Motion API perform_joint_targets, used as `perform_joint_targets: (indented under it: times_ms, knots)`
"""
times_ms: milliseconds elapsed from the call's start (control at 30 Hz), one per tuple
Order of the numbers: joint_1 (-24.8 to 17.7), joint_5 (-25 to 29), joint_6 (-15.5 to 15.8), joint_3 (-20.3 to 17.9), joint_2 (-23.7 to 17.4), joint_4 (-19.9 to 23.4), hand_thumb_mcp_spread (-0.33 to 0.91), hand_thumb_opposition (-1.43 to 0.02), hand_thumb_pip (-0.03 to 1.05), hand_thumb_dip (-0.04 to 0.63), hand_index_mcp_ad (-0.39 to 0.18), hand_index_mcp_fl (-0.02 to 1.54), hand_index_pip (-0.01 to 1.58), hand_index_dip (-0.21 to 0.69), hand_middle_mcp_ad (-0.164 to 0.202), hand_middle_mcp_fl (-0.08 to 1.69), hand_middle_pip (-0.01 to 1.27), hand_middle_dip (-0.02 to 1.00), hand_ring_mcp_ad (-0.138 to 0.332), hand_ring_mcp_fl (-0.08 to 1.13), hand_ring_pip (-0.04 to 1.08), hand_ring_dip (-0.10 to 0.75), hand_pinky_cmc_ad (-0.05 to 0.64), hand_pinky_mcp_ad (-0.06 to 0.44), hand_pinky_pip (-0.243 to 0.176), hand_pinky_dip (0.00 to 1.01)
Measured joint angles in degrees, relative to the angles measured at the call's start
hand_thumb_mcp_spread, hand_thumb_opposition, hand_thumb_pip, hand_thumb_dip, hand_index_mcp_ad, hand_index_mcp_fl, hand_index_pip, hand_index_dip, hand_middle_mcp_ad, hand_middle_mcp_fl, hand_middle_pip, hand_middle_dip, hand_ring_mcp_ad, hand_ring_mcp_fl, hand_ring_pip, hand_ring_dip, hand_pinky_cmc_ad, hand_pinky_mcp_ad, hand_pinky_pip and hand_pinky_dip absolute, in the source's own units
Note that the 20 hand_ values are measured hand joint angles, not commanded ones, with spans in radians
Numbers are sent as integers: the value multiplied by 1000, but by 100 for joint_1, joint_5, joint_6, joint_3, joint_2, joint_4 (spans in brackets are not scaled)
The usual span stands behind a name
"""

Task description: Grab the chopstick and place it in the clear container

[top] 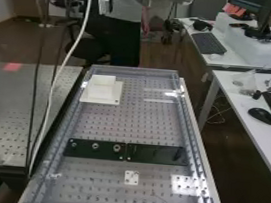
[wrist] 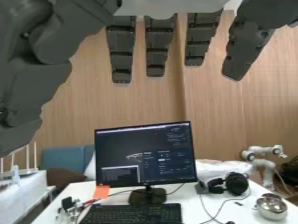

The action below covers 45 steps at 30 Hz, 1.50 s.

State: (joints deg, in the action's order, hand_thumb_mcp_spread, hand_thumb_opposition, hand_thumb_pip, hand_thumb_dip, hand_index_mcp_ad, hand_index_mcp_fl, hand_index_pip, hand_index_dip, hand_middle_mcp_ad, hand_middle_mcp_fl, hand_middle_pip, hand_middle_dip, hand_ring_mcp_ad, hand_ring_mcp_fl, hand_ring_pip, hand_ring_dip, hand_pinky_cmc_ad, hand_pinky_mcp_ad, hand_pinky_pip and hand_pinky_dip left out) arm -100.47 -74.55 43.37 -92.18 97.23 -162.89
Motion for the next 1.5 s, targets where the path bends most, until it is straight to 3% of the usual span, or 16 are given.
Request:
perform_joint_targets:
  times_ms: [300, 500, 767, 1500]
  knots:
    - [106, 19, 446, -52, -111, -571, 272, -663, 316, 86, -145, 379, 35, 410, 9, 134, 133, 312, 150, 14, 101, 195, 494, 342, -110, 201]
    - [212, -187, 189, 140, -66, -1343, 269, -660, 328, 84, -148, 379, 35, 394, 3, 134, 133, 312, 148, 14, 101, 195, 494, 342, -110, 188]
    - [281, -253, -39, 202, -41, -1753, 264, -660, 328, 84, -143, 379, 38, 394, 7, 169, 133, 316, 152, 14, 101, 195, 494, 347, -105, 178]
    - [348, -129, 30, 33, -169, -1370, 260, -663, 328, 86, -152, 361, 37, 363, 0, 166, 133, 316, 143, 14, 101, 195, 494, 361, -75, 180]
